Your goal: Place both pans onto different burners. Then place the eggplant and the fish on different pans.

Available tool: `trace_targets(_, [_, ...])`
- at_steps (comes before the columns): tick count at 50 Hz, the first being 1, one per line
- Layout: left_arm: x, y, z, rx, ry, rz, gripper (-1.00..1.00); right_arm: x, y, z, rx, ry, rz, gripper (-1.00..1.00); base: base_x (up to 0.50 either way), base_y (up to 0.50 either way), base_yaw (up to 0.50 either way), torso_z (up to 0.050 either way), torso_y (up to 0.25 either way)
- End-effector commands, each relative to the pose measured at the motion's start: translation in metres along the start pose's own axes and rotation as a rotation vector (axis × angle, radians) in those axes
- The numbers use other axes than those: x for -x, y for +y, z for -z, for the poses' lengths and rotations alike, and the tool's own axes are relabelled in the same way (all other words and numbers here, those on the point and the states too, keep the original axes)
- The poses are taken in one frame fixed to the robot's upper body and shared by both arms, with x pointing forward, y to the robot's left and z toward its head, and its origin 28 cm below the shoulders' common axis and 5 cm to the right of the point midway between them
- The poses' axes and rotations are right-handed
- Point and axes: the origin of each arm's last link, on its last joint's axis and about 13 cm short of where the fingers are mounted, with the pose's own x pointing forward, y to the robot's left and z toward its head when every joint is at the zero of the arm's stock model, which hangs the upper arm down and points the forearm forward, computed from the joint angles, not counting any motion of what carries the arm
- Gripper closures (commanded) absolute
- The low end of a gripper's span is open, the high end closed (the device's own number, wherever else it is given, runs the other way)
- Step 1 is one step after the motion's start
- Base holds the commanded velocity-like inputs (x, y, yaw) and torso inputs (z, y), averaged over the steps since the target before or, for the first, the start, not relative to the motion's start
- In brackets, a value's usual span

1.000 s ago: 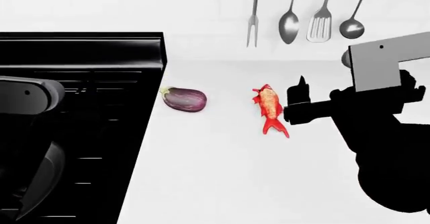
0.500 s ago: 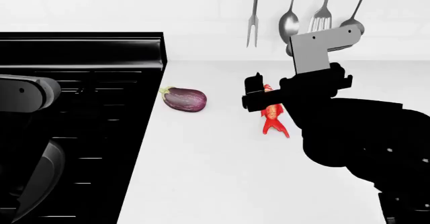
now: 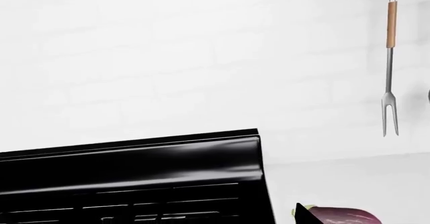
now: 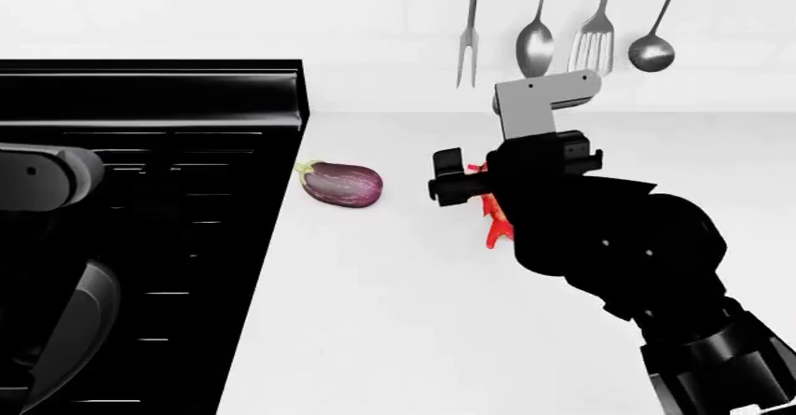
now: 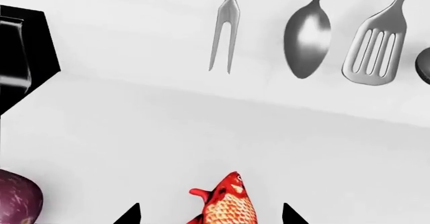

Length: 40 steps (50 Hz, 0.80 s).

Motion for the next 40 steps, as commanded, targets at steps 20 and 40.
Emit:
trace_targets(20, [-0.001,0.001,0.004,0.009,0.005,-0.006,-1.00,-0.033,0.002,0.035,0.013,0.144,0.048,-1.00,0.00,0.00,0.00,0.000,0.000])
trace_targets(40, [-0.004,0.000,0.005,0.012,0.013,-0.004,-1.00,-0.044,0.001,0.050,0.004,0.210,0.051,-1.00,0.00,0.00,0.00,0.000,0.000])
